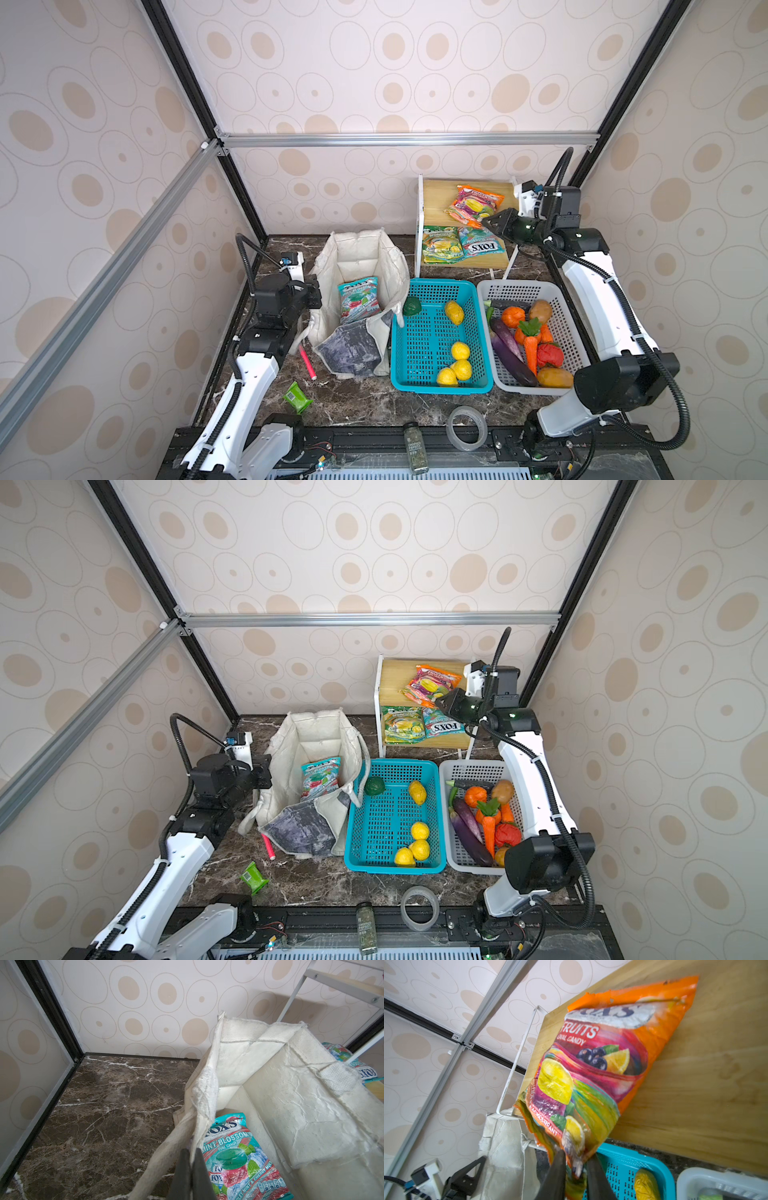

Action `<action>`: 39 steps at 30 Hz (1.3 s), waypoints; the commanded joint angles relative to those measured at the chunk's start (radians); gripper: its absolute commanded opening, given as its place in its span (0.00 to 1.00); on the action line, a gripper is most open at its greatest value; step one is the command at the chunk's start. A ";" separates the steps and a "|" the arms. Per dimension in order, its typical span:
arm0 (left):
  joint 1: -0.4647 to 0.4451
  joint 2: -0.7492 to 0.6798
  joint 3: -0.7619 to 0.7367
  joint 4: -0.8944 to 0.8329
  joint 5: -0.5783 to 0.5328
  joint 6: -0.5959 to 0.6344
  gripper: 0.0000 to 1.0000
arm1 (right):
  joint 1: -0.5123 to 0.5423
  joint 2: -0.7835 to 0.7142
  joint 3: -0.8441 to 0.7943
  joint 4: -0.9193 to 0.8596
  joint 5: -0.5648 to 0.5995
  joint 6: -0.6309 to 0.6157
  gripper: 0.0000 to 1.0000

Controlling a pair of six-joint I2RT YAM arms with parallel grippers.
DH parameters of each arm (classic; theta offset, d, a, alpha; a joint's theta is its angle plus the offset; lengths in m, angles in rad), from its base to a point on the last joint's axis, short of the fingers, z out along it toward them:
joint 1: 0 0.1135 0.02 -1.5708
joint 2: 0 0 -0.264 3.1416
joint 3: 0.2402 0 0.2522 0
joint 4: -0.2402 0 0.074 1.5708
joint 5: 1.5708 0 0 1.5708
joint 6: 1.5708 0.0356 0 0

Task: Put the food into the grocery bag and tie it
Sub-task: 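Grasp the orange Fox's Fruits candy bag with the right gripper and lift, then carry the Fruits candy bag into the tote and release it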

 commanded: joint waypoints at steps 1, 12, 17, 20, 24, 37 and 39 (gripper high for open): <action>0.004 -0.022 0.010 0.048 0.001 -0.002 0.00 | 0.011 -0.028 -0.011 0.023 -0.007 -0.001 0.05; 0.004 -0.024 0.007 0.050 -0.001 -0.003 0.00 | 0.100 -0.090 0.136 -0.096 0.008 -0.071 0.00; 0.005 -0.023 0.008 0.049 -0.002 -0.006 0.00 | 0.200 -0.138 0.145 -0.110 0.057 -0.084 0.00; 0.005 -0.022 0.008 0.051 -0.001 -0.005 0.00 | 0.305 -0.159 0.152 -0.126 0.093 -0.104 0.00; 0.004 -0.020 0.008 0.052 0.002 -0.007 0.00 | 0.447 -0.168 0.147 -0.119 0.142 -0.108 0.00; 0.004 -0.019 0.006 0.050 0.001 -0.006 0.00 | 0.753 0.174 0.304 -0.056 0.083 -0.094 0.00; 0.004 -0.019 0.008 0.050 0.000 -0.005 0.00 | 0.769 0.225 0.324 -0.054 0.054 -0.089 0.00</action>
